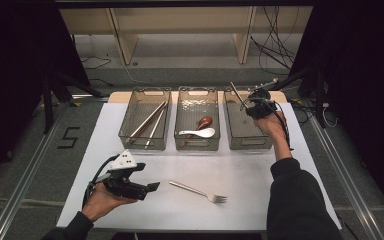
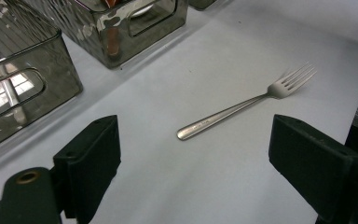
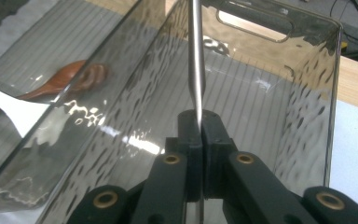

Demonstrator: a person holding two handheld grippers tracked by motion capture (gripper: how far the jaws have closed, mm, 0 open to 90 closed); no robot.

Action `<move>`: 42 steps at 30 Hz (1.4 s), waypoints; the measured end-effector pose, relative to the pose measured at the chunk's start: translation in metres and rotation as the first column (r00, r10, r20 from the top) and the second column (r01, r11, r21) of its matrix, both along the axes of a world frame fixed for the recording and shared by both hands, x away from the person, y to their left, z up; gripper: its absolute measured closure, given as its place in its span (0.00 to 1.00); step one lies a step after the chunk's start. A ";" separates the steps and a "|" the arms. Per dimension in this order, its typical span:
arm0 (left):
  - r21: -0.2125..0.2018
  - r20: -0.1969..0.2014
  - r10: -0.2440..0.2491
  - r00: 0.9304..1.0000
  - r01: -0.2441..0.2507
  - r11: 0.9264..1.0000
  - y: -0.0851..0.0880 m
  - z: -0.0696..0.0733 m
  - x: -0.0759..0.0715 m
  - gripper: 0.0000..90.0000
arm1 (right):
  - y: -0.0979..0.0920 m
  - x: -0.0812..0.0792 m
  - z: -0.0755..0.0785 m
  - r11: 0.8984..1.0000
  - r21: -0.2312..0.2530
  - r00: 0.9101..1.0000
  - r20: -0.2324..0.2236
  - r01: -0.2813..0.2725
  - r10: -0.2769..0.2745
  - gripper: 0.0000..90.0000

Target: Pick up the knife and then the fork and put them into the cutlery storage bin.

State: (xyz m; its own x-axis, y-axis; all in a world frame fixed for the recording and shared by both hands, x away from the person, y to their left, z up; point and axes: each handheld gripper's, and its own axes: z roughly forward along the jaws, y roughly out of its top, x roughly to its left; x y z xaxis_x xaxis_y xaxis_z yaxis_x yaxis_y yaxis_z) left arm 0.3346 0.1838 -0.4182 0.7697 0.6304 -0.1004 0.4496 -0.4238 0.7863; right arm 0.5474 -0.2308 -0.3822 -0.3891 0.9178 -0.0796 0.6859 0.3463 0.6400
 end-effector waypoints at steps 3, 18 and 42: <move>-0.001 -0.004 -0.001 1.000 0.001 1.000 0.000 0.000 0.000 0.18 | 0.000 0.003 -0.002 1.000 -0.021 1.000 0.020 0.020 -0.020 0.97; 0.001 -0.009 0.003 1.000 -0.003 1.000 0.000 -0.001 0.001 0.18 | 0.009 -0.022 0.023 0.993 0.036 0.992 0.055 -0.115 0.113 0.44; 0.036 -0.007 -0.028 1.000 0.028 0.999 -0.011 -0.006 0.004 0.18 | 0.036 -0.128 0.000 0.914 0.132 0.923 0.082 -0.385 0.377 0.36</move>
